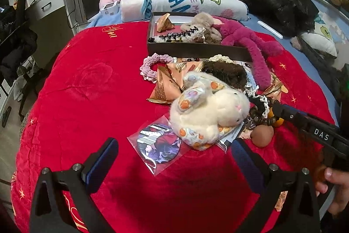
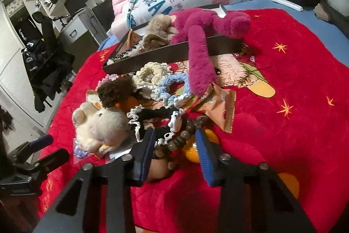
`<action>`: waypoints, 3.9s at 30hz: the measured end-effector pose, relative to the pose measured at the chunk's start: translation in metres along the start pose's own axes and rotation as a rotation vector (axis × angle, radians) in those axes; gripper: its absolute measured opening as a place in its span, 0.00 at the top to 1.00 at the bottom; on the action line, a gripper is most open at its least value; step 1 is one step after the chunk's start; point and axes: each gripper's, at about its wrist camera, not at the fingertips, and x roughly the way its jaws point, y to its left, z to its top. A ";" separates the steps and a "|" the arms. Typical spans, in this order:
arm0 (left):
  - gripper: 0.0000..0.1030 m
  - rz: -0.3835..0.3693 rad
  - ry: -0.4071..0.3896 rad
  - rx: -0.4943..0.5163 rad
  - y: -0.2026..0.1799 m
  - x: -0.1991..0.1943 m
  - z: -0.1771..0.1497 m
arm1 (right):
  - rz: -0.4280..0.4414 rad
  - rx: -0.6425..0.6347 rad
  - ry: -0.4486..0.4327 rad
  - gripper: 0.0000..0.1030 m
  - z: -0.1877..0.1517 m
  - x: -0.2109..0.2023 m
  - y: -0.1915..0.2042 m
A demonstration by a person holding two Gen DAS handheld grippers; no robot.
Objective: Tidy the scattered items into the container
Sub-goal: 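Close right tool on brown wooden bead bracelet while left tool approaches spotted white plush, then grasp white plush with orange spots in left tool while right tool holds bracelet, then lift spotted white plush and bead bracelet with both tools toward the box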
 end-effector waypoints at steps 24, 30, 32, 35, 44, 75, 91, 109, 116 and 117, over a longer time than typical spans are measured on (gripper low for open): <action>0.00 -0.039 0.007 0.097 -0.007 0.055 0.019 | 0.067 0.031 0.054 0.89 0.009 0.013 -0.006; 0.00 -0.068 0.050 0.071 -0.006 0.076 0.008 | 0.085 0.078 0.057 0.89 0.009 0.010 -0.010; 0.00 -0.064 0.022 0.076 -0.007 0.075 0.007 | 0.089 0.077 0.057 0.89 0.009 0.010 -0.008; 0.00 -0.070 0.016 0.072 -0.007 0.075 0.006 | 0.104 0.089 0.058 0.89 0.008 0.008 -0.008; 0.27 -0.081 -0.012 0.100 -0.011 0.065 0.002 | 0.129 0.073 0.047 0.89 0.008 0.003 -0.004; 0.63 -0.081 -0.201 0.090 -0.012 -0.014 0.034 | 0.190 0.088 -0.096 0.89 0.036 -0.060 0.000; 0.63 -0.092 -0.150 0.054 0.002 -0.048 0.029 | 0.210 0.081 -0.107 0.89 0.039 -0.068 0.006; 0.63 -0.102 -0.166 0.040 0.001 -0.049 0.029 | 0.229 0.027 -0.085 0.89 0.034 -0.063 0.028; 0.63 -0.108 -0.167 0.050 -0.007 -0.049 0.027 | 0.214 -0.008 -0.085 0.89 0.032 -0.060 0.042; 0.63 -0.107 -0.167 0.052 -0.008 -0.049 0.027 | 0.197 -0.025 -0.087 0.89 0.032 -0.060 0.045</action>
